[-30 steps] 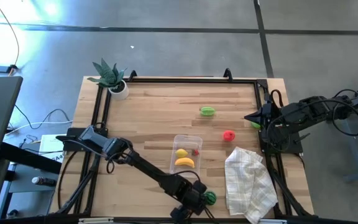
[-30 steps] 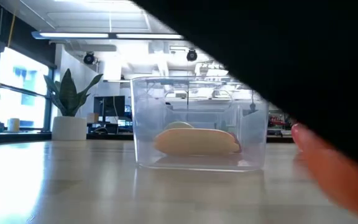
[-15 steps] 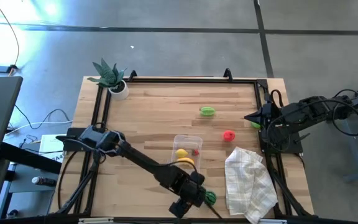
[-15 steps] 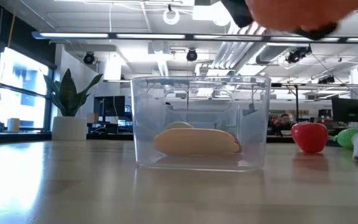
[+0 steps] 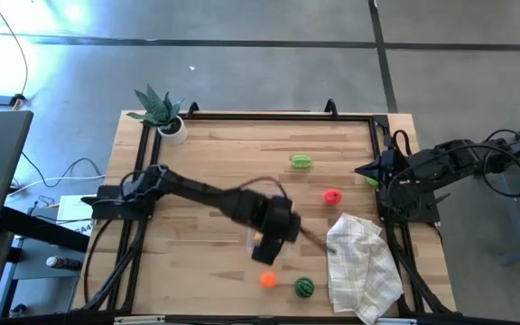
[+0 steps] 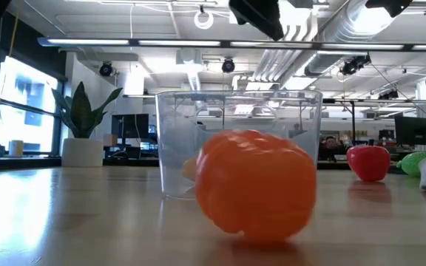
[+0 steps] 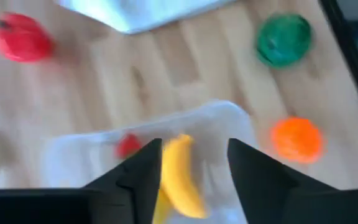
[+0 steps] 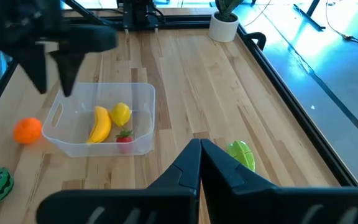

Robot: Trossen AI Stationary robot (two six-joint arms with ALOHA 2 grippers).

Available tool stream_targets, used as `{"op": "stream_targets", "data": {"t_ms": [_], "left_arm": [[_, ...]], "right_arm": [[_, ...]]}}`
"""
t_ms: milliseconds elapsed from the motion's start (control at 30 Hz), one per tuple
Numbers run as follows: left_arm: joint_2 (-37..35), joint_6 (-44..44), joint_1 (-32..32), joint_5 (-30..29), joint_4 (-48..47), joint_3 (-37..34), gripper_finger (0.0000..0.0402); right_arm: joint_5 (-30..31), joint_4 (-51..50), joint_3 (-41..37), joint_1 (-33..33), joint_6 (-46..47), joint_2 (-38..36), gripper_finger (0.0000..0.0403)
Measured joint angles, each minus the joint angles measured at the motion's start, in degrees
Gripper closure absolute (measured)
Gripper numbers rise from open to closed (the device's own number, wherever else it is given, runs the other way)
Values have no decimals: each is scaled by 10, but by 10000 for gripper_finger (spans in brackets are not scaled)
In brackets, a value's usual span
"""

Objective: Pick and placing Produce into tupperware
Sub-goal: Put the pumpkin into the transparent bin

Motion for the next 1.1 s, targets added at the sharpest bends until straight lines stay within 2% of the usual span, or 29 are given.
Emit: {"op": "stream_targets", "data": {"t_ms": [67, 200, 333, 400, 567, 800, 900, 1100], "left_arm": [[0, 1, 21, 32, -36, -1, 257], [4, 34, 36, 162, -124, -2, 284], [17, 37, 14, 292, -119, -3, 288], [14, 34, 1, 311, -108, -1, 288], [15, -3, -38, 293, -71, -1, 288], [15, -20, -94, 186, -69, -1, 288], [15, -33, -113, 168, -55, -1, 285], [15, -65, -145, 143, -27, -1, 234]], "right_arm": [[0, 0, 0, 0, 0, 0, 403], [0, 0, 0, 0, 0, 0, 403], [0, 0, 0, 0, 0, 0, 403], [0, 0, 0, 0, 0, 0, 403], [0, 0, 0, 0, 0, 0, 403], [0, 0, 0, 0, 0, 0, 403], [0, 0, 0, 0, 0, 0, 403], [0, 0, 0, 0, 0, 0, 403]]}}
